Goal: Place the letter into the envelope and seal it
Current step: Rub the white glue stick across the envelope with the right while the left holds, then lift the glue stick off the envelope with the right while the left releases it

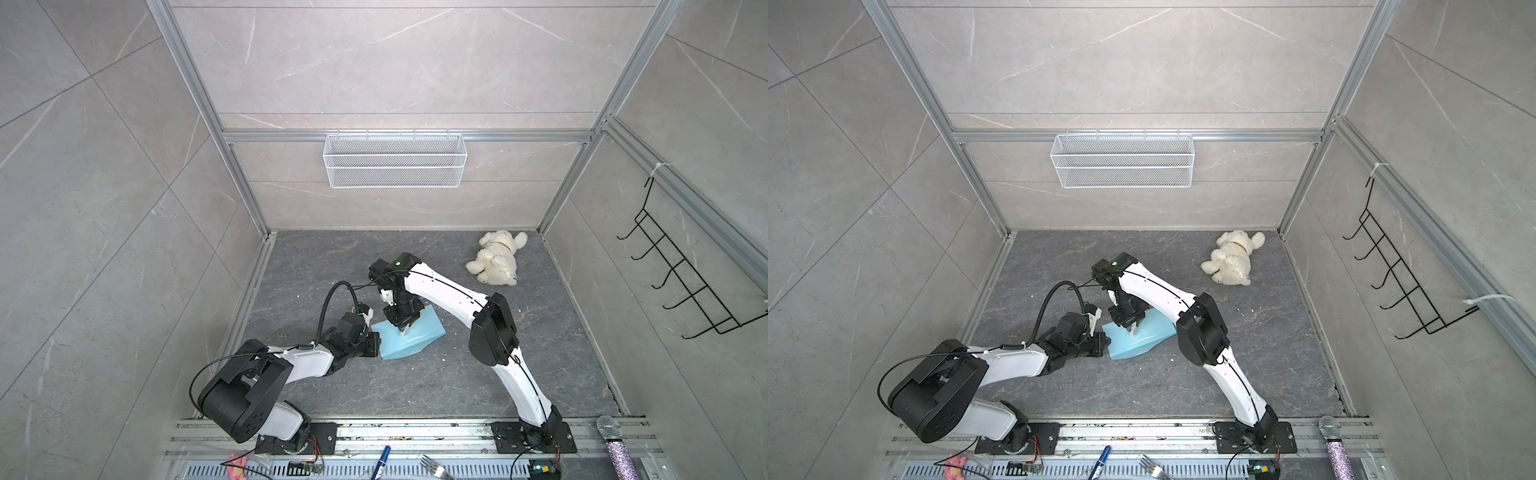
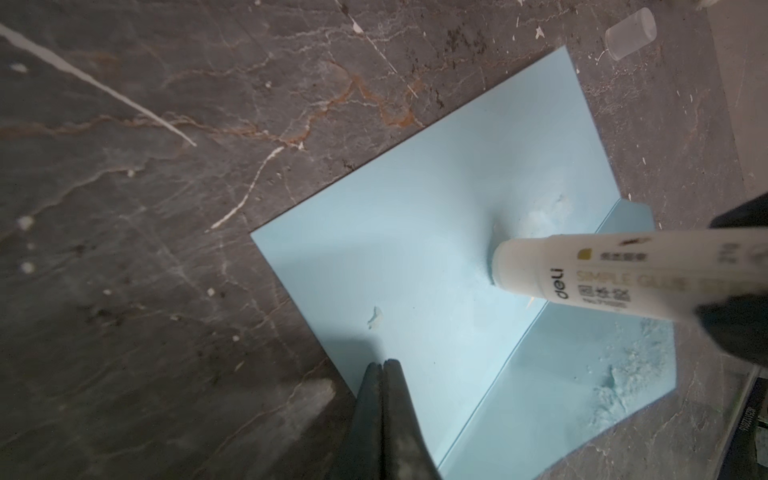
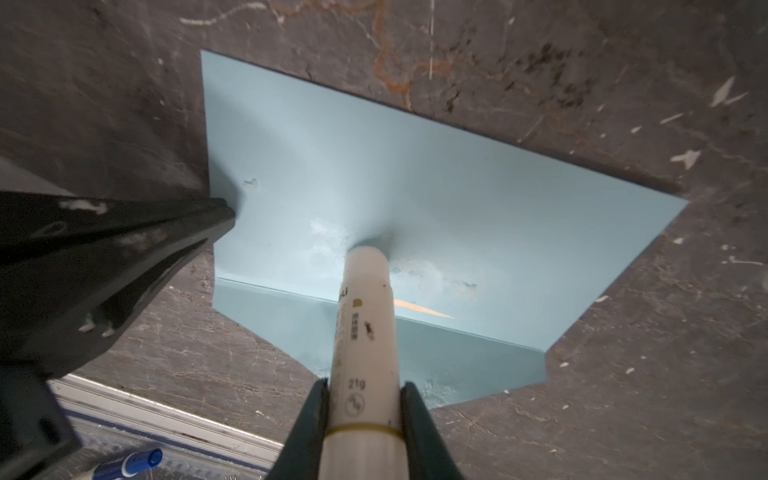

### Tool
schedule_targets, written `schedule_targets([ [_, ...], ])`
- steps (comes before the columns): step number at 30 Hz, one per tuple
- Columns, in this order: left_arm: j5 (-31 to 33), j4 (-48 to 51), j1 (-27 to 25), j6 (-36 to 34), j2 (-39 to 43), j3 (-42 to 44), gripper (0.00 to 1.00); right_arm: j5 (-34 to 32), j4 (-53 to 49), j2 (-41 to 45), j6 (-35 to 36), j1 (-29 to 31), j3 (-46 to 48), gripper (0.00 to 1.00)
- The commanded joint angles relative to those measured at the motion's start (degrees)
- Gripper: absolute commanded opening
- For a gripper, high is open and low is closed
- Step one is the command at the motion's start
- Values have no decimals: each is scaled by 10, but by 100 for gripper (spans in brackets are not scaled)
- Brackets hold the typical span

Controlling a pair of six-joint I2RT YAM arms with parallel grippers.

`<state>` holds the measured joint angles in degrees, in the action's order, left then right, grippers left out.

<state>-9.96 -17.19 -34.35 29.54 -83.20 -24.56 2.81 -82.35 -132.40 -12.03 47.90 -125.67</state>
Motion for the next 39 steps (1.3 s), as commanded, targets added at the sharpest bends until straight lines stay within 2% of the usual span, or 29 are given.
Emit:
schedule_targets([
  [1,13,28,3,-13,-1,-12,0,14,39,73,-5,-4,19,0],
  [9,16,47,2,-17,14,-22,0,13,94,148,-8,-10,85,0],
  [15,16,65,3,-20,90,-34,2,-8,155,216,-12,-13,159,0],
  [17,19,70,3,-15,130,-37,7,-22,179,247,-11,-13,191,0],
  [23,17,81,4,23,248,-43,33,-55,292,363,-8,-15,308,0],
  [25,8,73,4,48,274,-46,46,-63,344,404,-4,-15,355,0],
  [31,-9,-18,6,162,308,-34,71,-85,480,485,7,-14,468,0],
  [35,-18,-80,5,242,295,-38,79,-105,540,517,12,-15,514,0],
  [39,-24,-82,5,328,268,-65,82,-109,588,546,11,-14,551,0],
])
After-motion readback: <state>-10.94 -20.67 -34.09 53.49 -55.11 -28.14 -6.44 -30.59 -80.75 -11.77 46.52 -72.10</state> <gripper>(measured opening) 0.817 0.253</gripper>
